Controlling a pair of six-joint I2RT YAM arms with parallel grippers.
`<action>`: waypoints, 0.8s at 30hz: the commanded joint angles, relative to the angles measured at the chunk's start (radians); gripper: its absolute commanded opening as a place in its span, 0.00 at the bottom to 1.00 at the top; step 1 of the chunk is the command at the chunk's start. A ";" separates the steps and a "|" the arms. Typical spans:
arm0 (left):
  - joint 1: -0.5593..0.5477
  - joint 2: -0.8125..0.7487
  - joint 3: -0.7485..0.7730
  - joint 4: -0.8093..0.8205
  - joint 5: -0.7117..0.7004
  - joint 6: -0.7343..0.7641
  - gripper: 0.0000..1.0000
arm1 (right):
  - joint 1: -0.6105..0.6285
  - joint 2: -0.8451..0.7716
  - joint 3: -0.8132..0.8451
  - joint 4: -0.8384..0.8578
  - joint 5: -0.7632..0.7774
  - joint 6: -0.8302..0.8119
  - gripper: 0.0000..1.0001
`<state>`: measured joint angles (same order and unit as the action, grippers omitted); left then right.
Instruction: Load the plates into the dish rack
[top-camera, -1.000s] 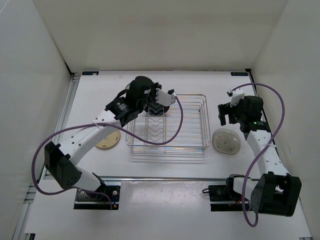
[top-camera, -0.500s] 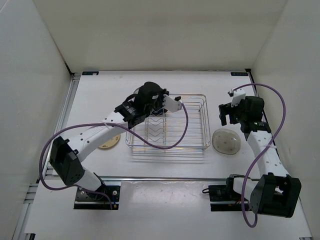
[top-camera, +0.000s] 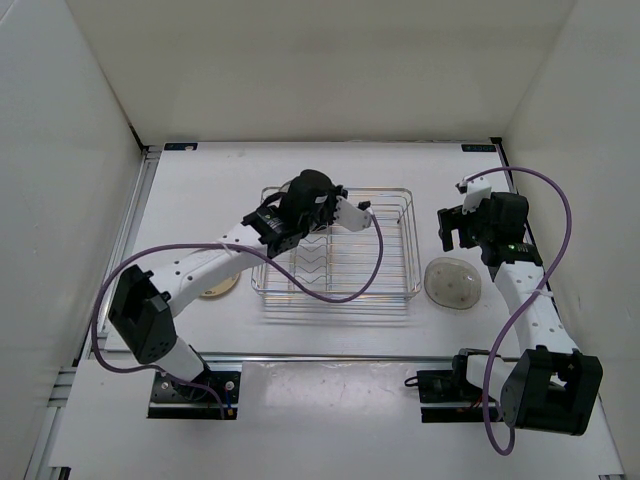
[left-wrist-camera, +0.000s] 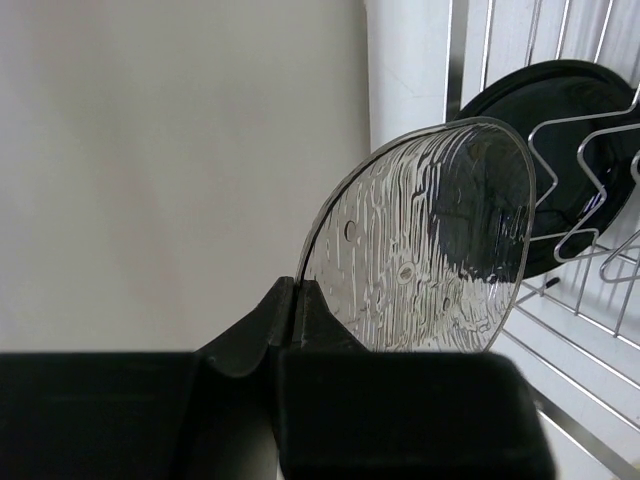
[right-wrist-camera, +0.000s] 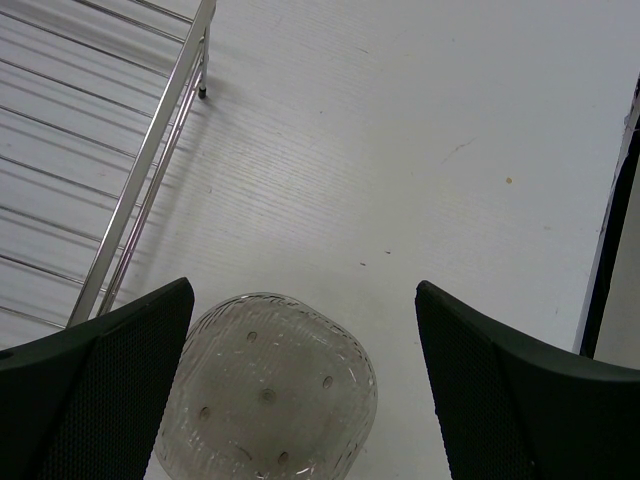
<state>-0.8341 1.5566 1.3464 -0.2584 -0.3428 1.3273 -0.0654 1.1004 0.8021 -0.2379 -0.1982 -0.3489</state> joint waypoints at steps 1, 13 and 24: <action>-0.013 0.000 -0.016 0.031 0.028 -0.010 0.10 | -0.004 -0.022 -0.004 0.020 -0.017 -0.005 0.94; -0.022 0.040 -0.036 0.050 0.037 -0.010 0.10 | -0.013 -0.022 -0.004 0.020 -0.017 -0.005 0.94; -0.022 0.059 -0.047 0.059 0.037 0.001 0.10 | -0.022 -0.031 -0.014 0.020 -0.026 -0.005 0.94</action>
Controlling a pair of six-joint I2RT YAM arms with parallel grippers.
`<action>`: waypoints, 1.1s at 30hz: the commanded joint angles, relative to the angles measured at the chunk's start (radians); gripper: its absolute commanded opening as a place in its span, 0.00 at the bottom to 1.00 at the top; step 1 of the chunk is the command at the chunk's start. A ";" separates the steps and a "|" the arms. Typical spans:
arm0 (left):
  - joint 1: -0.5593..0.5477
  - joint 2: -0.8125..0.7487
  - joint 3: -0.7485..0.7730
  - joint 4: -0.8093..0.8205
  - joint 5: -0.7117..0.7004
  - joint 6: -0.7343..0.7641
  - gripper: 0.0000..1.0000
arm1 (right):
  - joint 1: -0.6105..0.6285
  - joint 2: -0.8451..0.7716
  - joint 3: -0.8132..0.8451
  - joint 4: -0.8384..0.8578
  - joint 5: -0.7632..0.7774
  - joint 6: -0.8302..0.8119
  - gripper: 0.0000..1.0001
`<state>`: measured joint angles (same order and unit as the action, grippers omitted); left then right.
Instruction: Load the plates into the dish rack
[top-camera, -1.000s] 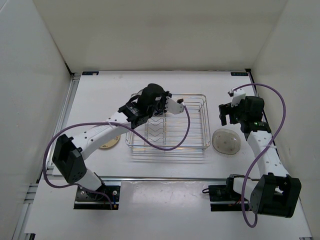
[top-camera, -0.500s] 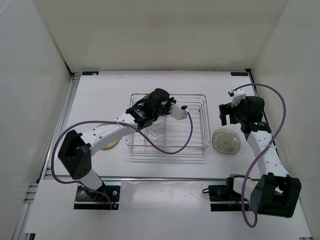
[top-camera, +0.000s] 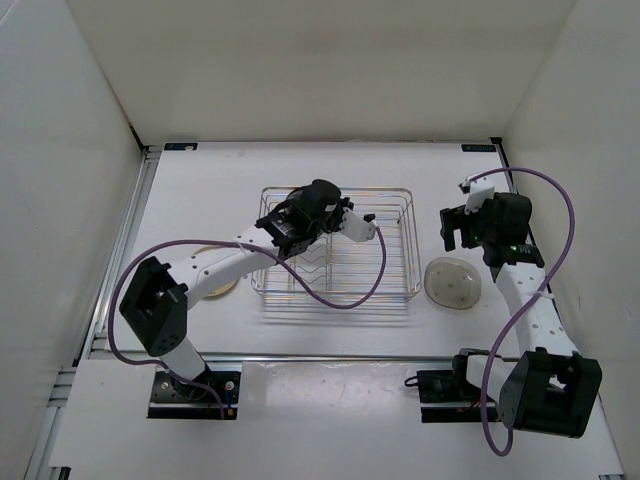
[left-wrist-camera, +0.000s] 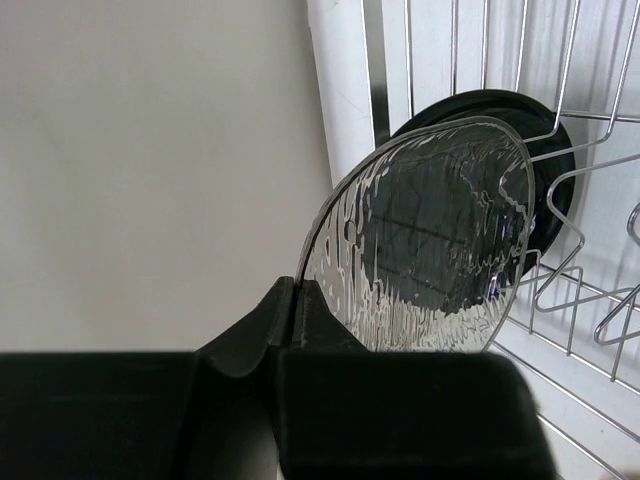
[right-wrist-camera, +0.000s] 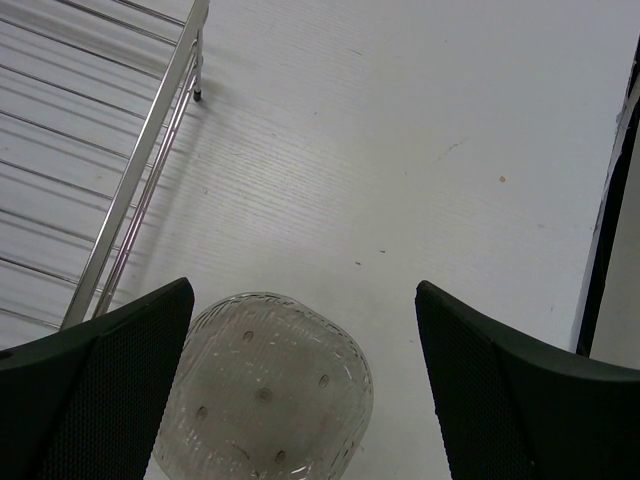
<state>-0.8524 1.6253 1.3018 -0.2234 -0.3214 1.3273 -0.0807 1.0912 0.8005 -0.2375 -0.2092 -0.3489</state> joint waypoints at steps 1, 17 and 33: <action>-0.004 -0.010 -0.012 0.024 0.025 0.001 0.10 | -0.007 -0.022 -0.012 0.020 -0.015 -0.005 0.94; -0.004 -0.019 -0.091 0.024 0.035 -0.027 0.10 | -0.025 -0.031 -0.012 0.020 -0.025 0.004 0.94; -0.013 0.004 -0.135 0.024 0.062 -0.066 0.10 | -0.054 -0.059 -0.012 0.020 -0.062 0.004 0.94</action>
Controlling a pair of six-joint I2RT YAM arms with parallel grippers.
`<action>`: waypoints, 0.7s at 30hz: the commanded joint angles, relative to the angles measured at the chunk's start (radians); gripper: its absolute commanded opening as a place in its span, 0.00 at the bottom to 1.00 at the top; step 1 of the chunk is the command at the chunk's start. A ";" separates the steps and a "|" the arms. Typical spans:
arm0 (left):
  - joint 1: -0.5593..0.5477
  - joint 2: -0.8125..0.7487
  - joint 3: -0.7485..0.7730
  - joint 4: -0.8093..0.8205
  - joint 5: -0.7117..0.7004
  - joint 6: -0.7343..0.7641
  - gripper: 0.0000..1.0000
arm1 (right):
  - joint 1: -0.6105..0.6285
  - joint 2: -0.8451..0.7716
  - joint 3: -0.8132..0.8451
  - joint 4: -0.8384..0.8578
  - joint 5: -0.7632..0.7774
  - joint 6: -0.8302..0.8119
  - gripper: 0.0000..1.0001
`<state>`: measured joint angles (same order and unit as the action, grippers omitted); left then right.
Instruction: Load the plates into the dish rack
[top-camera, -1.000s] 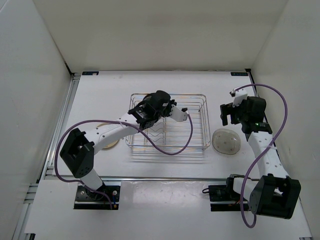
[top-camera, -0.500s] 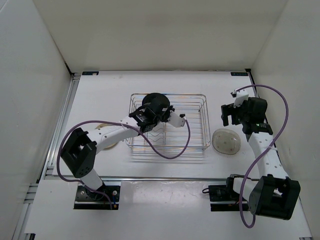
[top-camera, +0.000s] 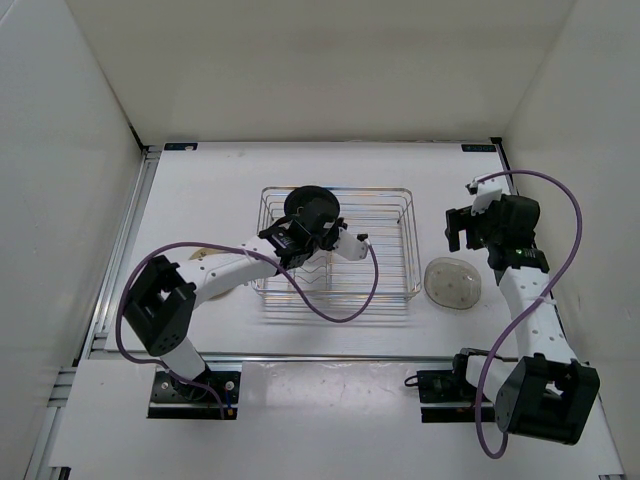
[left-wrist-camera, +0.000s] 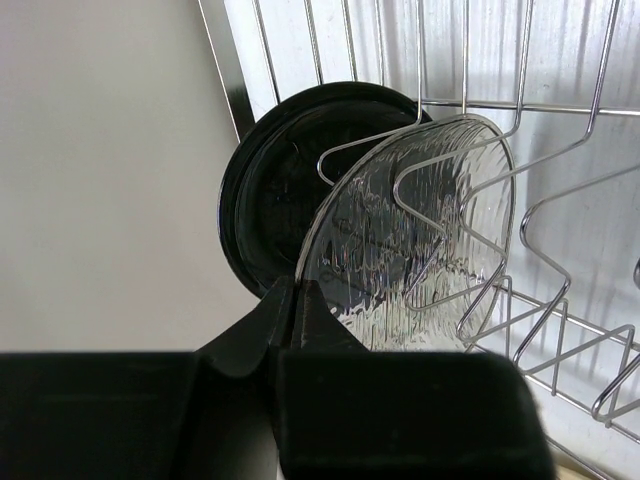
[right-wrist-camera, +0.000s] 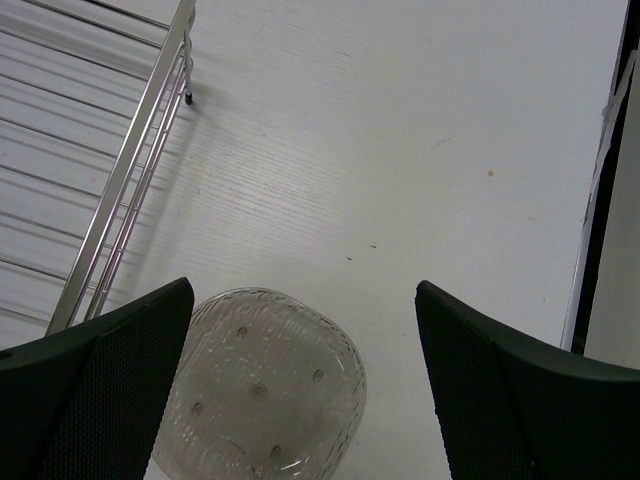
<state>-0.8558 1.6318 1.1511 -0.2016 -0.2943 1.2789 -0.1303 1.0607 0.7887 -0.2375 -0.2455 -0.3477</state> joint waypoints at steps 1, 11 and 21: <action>-0.009 -0.003 0.028 0.002 0.035 -0.018 0.10 | -0.005 -0.028 0.000 0.020 -0.026 0.003 0.94; -0.009 0.065 0.081 0.002 0.044 -0.018 0.10 | -0.034 -0.038 -0.009 0.020 -0.044 0.012 0.94; 0.000 0.076 0.099 0.002 0.014 -0.018 0.28 | -0.043 -0.028 -0.009 -0.002 -0.054 -0.010 0.95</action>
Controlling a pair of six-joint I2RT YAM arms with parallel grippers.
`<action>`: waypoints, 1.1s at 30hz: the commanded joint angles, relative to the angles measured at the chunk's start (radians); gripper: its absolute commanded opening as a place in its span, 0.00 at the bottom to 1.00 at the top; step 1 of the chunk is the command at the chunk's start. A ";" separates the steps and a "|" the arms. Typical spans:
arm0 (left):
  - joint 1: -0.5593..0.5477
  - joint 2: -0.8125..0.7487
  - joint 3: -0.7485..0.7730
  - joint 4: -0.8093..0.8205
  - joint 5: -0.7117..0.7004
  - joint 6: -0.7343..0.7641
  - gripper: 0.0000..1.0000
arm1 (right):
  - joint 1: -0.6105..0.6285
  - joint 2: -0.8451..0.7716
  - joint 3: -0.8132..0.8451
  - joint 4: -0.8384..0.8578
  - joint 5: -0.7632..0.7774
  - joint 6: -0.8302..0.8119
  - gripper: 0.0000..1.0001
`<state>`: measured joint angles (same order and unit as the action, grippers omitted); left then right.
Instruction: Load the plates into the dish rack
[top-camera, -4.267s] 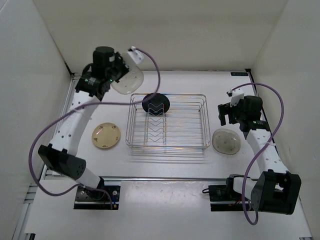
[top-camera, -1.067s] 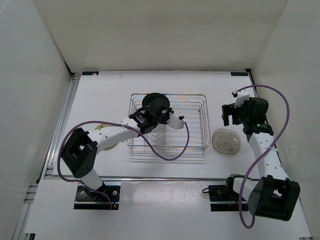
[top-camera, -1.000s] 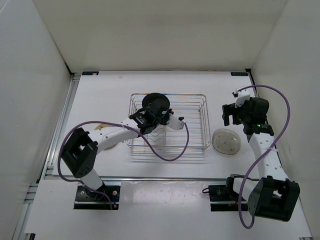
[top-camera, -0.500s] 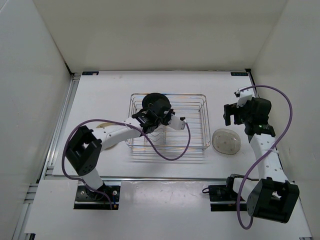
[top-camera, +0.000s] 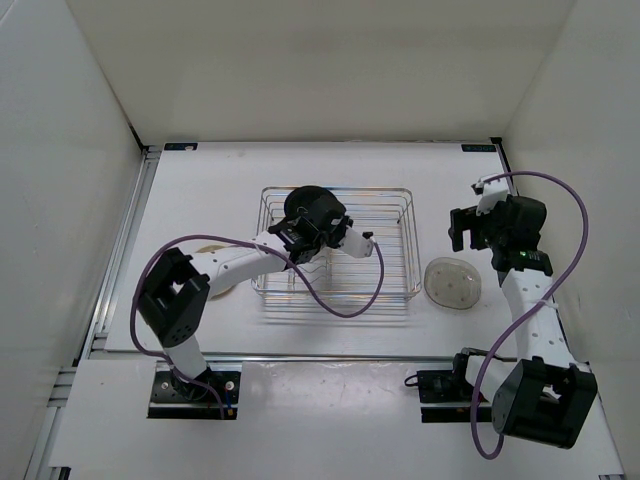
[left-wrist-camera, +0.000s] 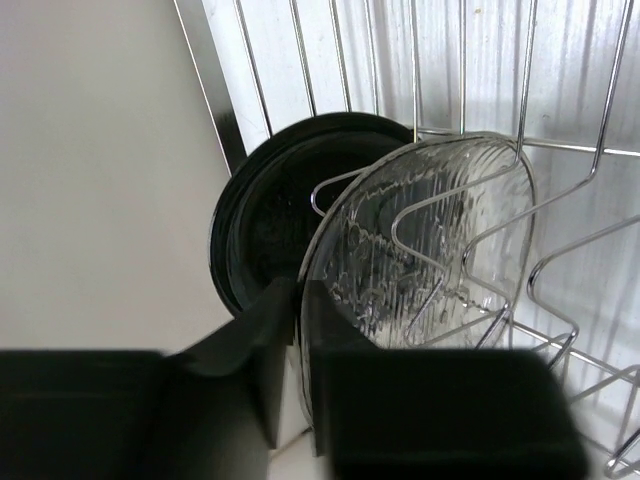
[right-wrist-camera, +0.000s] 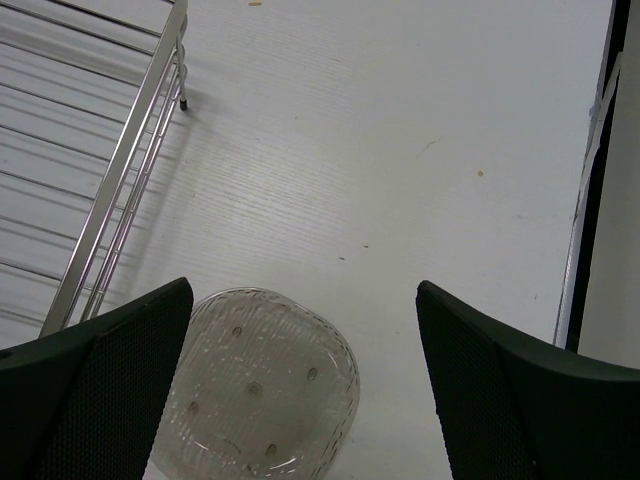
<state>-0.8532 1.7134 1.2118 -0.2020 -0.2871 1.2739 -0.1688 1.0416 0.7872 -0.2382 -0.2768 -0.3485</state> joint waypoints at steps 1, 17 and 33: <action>-0.003 -0.018 0.038 0.003 0.006 -0.013 0.31 | -0.015 -0.009 -0.008 -0.001 -0.022 -0.020 0.95; 0.028 -0.315 0.005 0.003 -0.164 -0.087 0.63 | -0.173 0.092 0.032 -0.205 -0.179 -0.153 0.97; 0.503 -0.791 -0.277 -0.099 -0.178 -0.614 0.84 | -0.345 0.371 0.096 -0.392 -0.372 -0.314 0.87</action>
<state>-0.3943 0.9485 1.0126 -0.2367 -0.4889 0.8024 -0.4995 1.3735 0.8375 -0.5819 -0.5831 -0.6140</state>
